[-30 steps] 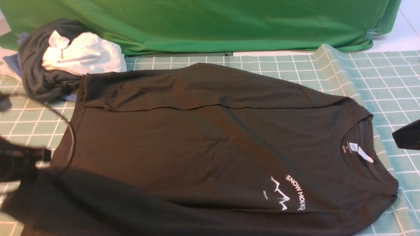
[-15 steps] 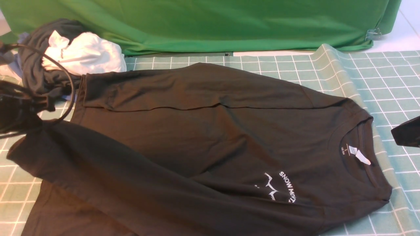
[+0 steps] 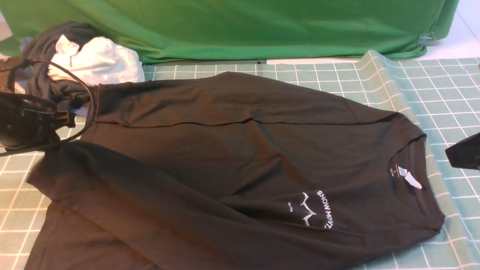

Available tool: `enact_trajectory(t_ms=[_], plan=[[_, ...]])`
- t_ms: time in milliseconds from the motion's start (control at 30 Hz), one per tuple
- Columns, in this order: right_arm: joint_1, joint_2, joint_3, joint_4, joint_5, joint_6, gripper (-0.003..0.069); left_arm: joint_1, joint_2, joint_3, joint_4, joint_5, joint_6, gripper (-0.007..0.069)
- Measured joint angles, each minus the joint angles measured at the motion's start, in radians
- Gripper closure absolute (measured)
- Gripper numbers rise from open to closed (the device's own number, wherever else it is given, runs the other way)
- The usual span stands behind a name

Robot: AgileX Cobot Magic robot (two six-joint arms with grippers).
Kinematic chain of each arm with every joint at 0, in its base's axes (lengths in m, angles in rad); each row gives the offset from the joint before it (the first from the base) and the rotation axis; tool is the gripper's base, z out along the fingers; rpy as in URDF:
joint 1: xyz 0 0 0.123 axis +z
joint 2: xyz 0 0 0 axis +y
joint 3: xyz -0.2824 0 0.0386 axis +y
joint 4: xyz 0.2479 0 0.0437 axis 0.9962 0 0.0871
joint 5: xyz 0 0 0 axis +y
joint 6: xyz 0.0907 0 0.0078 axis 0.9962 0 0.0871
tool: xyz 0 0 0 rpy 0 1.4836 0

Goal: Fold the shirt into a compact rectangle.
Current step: 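Fold the left side of the black T-shirt inward over its body, then grab the top left corner of the dark shirt with the left gripper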

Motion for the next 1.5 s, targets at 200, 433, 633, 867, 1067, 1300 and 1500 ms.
enact_trajectory(t_ms=[200,433,633,867,1067,1300,1500], plan=[[0.007,0.082,-0.027,0.001,0.059,-0.006,0.0348,0.0,-0.02,-0.04,-0.021,0.019,-0.016,0.0252],[0.212,0.229,-0.029,-0.028,0.044,-0.038,0.0226,-0.06,-0.114,-0.056,-0.149,0.27,0.028,0.0325],[0.406,0.398,-0.029,-0.157,-0.001,-0.022,0.0219,-0.246,-0.242,0.154,-0.131,0.342,0.019,0.059],[0.439,0.565,-0.029,-0.191,-0.039,-0.015,0.0178,-0.31,-0.307,0.416,-0.051,0.243,-0.094,0.0621],[0.443,0.661,-0.029,-0.19,-0.074,-0.042,0.012,-0.31,-0.309,0.478,0.052,0.176,-0.195,0.0619],[0.452,0.753,-0.03,-0.19,-0.088,-0.063,0.0144,-0.31,-0.31,0.478,0.05,0.144,-0.203,0.0617],[0.466,0.773,-0.033,-0.197,-0.05,-0.071,0.0558,-0.31,-0.31,0.478,0.049,0.135,-0.206,0.0617]])
